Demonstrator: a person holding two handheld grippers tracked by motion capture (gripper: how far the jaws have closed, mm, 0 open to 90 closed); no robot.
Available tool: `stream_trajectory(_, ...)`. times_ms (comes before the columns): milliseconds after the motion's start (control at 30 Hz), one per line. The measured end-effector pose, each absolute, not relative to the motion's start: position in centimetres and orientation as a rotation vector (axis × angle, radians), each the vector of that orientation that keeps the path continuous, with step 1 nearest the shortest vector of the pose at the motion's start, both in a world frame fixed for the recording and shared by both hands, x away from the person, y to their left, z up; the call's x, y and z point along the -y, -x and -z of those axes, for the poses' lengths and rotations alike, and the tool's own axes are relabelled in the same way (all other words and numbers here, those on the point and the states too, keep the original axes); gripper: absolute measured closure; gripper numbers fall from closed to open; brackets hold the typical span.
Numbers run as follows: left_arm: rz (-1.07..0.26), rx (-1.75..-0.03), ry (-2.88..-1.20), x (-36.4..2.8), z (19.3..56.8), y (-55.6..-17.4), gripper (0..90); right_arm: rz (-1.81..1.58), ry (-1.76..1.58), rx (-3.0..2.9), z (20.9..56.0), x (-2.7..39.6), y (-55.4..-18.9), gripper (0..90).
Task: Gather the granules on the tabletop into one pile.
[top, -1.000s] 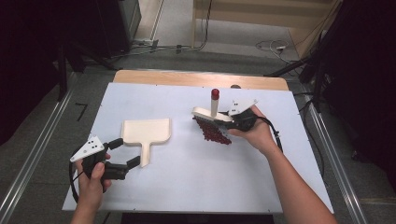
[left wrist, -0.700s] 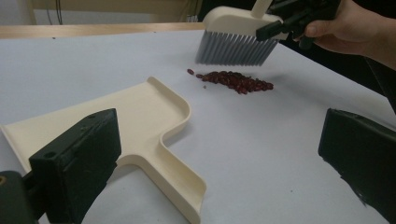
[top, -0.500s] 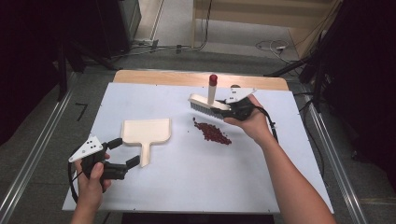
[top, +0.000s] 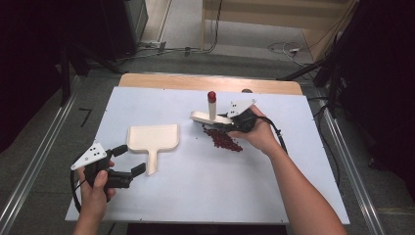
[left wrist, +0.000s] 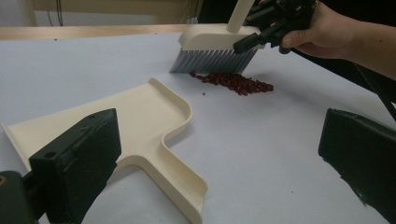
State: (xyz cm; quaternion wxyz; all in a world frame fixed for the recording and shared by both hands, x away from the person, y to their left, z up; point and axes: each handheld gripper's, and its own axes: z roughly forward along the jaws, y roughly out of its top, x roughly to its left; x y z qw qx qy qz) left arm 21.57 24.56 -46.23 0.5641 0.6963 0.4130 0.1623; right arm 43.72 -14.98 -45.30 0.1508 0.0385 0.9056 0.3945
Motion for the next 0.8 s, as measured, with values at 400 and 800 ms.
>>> stream_trajectory(400, -0.385, -0.97, -1.644, -24.4, 46.2, -21.6, 0.0, -1.249, -0.239, -2.47, 41.6, 15.8, -40.2, 65.7)
stream_trajectory(800, -0.383, -0.965, -1.651, -24.2, 46.2, -21.7, 0.0, -1.325, -1.171, -2.374, 45.5, 9.2, -35.4, 65.7)
